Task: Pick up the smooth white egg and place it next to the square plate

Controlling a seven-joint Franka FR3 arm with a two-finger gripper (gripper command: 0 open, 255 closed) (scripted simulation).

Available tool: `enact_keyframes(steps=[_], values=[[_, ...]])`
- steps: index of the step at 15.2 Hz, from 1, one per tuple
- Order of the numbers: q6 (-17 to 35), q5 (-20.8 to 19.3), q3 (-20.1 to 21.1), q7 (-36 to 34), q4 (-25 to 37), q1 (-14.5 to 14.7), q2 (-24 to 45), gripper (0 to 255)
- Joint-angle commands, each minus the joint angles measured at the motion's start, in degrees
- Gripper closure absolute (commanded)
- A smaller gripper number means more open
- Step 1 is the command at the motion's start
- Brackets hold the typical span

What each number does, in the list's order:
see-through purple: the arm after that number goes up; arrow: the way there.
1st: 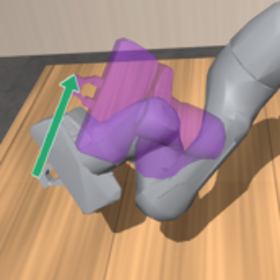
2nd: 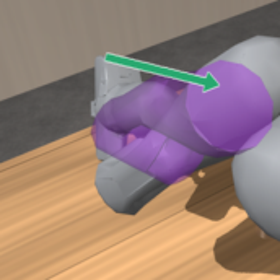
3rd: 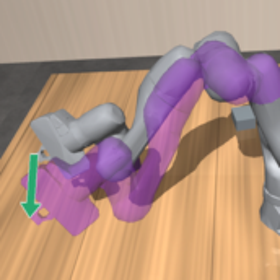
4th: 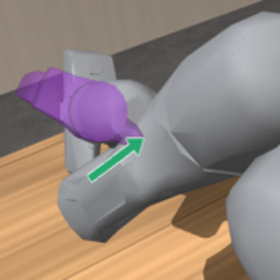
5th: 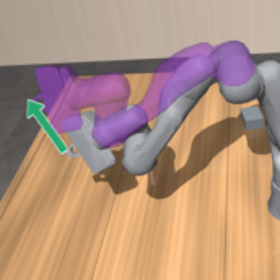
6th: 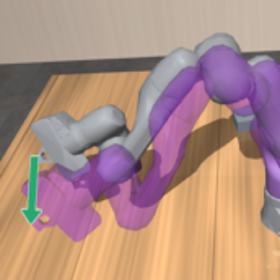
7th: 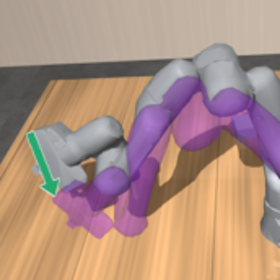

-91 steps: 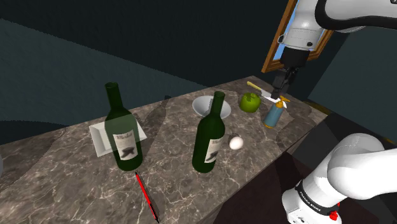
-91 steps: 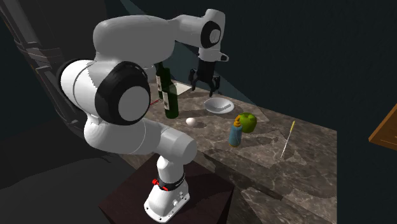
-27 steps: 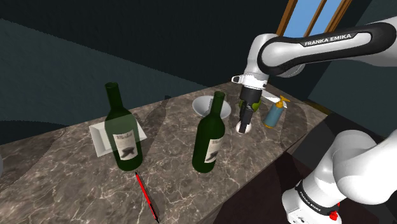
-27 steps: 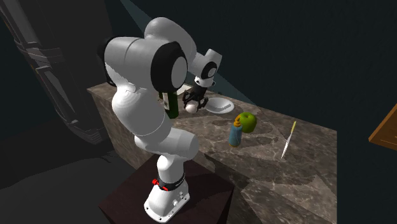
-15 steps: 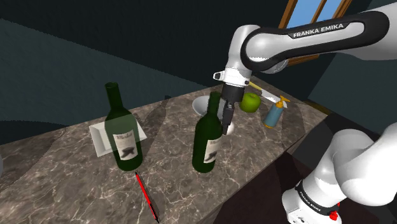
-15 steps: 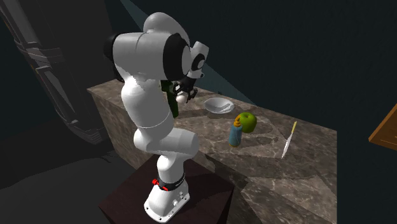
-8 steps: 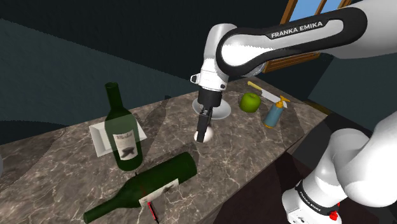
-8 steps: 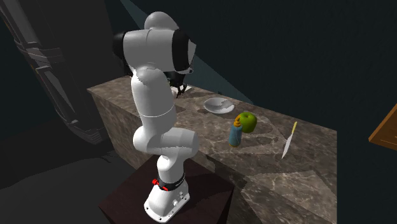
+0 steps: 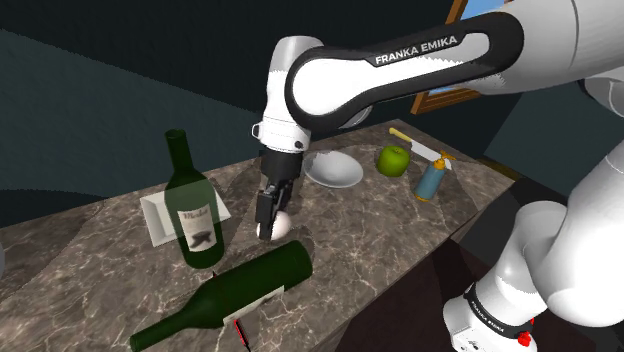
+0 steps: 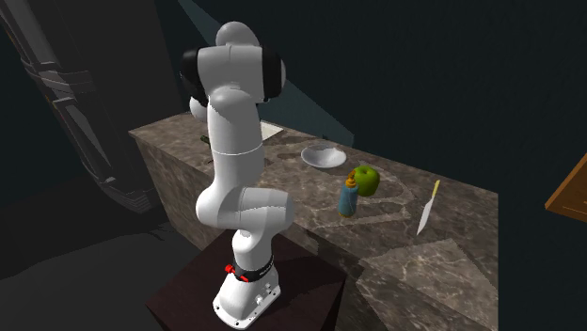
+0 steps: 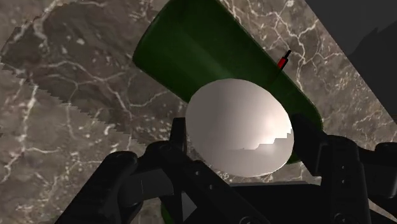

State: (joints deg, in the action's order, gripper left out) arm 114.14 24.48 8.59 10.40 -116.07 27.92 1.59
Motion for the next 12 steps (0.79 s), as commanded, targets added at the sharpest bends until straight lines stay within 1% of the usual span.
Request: enact_keyframes(steps=[1, 6, 12], values=[[-0.18, -0.65, 0.88, -2.39, 4.66, 0.96, 3.62, 255], [-0.76, -2.80, 2.48, -7.95, 15.99, 3.72, 12.51, 255], [3.10, -2.38, 2.52, -6.53, 13.34, 3.90, 13.93, 255]])
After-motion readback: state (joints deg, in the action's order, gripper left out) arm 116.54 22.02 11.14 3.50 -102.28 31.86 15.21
